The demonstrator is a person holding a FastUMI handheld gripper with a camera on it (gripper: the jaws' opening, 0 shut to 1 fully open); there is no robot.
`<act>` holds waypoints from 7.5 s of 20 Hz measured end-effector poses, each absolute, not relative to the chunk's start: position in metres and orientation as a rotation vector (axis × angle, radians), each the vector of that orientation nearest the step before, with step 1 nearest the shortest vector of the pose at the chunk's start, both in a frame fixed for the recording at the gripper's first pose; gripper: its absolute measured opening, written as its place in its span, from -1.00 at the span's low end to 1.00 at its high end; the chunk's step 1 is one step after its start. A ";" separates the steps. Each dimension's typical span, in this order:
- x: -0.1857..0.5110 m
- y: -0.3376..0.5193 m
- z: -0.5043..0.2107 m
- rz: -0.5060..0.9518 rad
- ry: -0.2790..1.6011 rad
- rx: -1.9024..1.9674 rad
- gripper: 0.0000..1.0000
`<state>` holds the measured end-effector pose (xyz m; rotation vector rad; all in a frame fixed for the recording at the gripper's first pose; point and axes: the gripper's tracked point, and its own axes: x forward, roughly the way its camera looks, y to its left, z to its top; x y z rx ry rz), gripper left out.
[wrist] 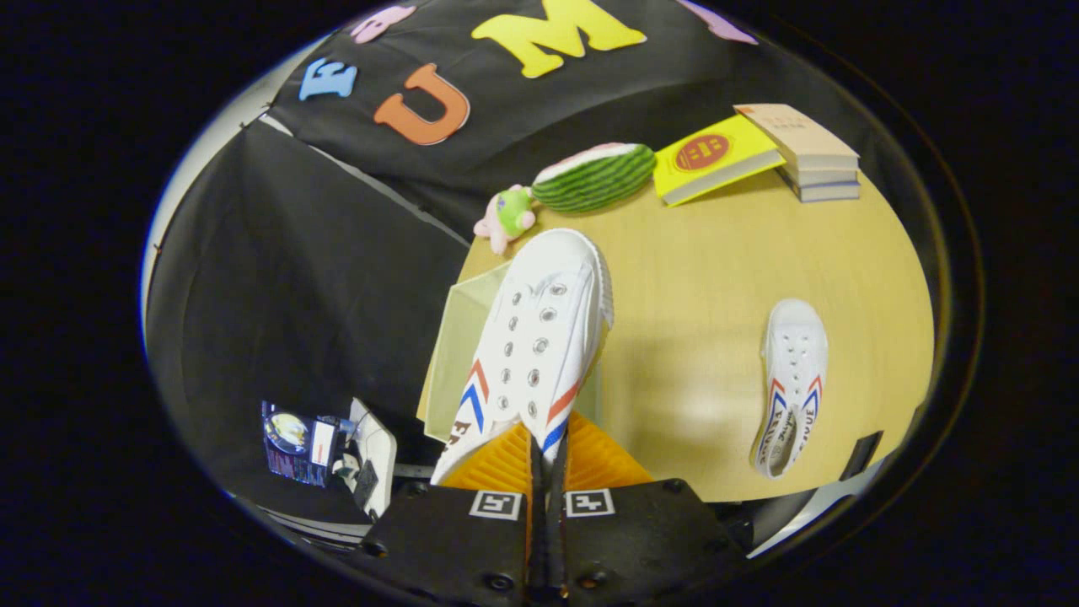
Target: Open the storage box then place both shoes into the box .Put the left shoe in first, then the right shoe, with the right side of both shoes facing outward in a uniform manner.
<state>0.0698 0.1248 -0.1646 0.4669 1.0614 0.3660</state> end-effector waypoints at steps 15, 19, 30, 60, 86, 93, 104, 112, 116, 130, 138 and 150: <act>0.129 0.298 -0.233 0.390 1.286 0.395 -0.89; 0.134 0.312 -0.241 0.402 1.297 0.423 -0.81; 0.140 0.299 -0.221 0.446 1.159 0.352 0.69; 0.029 -0.119 -0.337 -0.055 1.195 -0.059 0.78; 0.033 -0.067 -0.355 0.002 1.278 0.488 -0.88; 0.041 0.023 -0.251 0.190 1.149 0.478 -0.88; 0.107 0.179 -0.181 0.193 1.084 0.381 -0.89; 0.125 0.210 -0.226 0.139 1.136 0.366 -0.88; 0.126 0.216 -0.242 0.111 1.161 0.411 -0.88; 0.151 0.199 -0.217 0.163 0.897 0.230 0.58; 0.145 0.171 -0.168 0.111 0.615 0.132 0.60; 0.078 0.110 -0.105 -0.007 0.149 0.036 1.00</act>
